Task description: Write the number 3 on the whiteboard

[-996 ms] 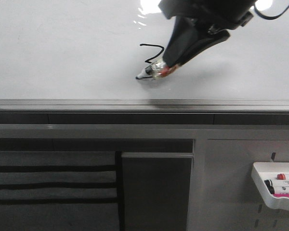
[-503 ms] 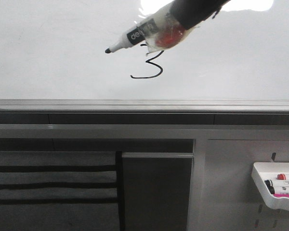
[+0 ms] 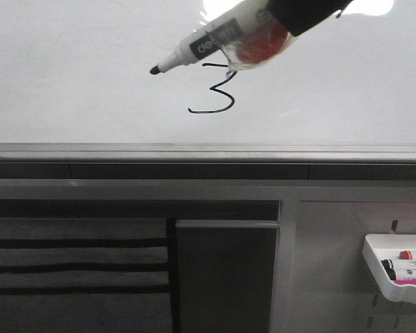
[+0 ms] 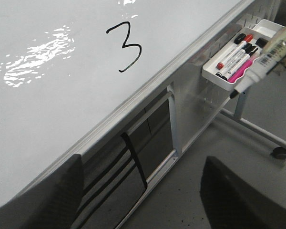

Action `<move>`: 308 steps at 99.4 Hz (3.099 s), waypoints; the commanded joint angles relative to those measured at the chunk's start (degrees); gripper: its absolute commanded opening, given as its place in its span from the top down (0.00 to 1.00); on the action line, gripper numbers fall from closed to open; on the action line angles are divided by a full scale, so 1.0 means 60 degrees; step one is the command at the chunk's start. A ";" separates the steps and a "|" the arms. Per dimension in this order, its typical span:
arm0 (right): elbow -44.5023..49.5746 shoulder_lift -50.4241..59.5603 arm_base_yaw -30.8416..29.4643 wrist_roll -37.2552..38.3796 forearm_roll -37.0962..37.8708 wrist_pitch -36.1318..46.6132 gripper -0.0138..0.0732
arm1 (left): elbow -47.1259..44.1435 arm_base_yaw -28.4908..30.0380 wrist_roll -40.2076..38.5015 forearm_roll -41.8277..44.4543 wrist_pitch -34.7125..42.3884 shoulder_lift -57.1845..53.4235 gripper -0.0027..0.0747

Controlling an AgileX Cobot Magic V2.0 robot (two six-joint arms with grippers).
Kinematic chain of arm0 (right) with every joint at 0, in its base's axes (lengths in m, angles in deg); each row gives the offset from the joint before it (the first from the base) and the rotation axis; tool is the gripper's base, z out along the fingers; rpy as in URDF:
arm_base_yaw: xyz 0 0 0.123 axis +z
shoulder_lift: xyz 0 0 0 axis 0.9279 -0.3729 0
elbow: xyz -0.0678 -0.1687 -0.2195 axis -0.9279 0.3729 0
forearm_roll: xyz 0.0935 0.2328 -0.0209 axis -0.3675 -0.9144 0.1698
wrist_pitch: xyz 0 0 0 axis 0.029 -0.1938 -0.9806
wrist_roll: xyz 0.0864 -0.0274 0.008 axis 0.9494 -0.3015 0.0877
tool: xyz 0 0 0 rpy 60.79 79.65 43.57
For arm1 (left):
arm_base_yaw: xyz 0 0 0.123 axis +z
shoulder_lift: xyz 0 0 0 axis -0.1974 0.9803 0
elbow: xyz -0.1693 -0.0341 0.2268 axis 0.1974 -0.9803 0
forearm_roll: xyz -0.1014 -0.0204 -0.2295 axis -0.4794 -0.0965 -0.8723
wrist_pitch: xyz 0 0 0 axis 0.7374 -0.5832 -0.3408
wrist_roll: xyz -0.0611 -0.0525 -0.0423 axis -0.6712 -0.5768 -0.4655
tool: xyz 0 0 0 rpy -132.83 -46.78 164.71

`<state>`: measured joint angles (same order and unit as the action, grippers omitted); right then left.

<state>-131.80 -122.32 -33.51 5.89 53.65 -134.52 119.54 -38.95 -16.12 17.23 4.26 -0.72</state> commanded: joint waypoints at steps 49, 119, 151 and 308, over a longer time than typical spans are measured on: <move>-0.0258 0.0223 0.0012 -0.1861 -0.0267 0.0855 0.84 | 0.2759 -0.2527 0.2433 -0.0354 -0.0825 0.3257 0.34; -0.0258 0.0170 0.0012 -0.1861 -0.0267 0.0835 0.84 | 0.4364 -0.2639 0.3184 -0.0366 -0.1040 0.5321 0.66; -0.0258 0.0164 0.0012 -0.1861 -0.0382 0.0854 0.84 | 0.4364 -0.2639 0.3181 -0.0438 -0.1040 0.5321 0.92; 0.0354 0.1711 -0.3592 0.2053 -0.0159 0.1218 0.41 | 0.1483 0.2519 -0.0840 -0.2390 0.5563 0.6286 0.99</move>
<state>-128.29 -112.74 -54.77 18.22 54.06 -130.57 127.01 -23.99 -20.43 3.90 34.10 37.71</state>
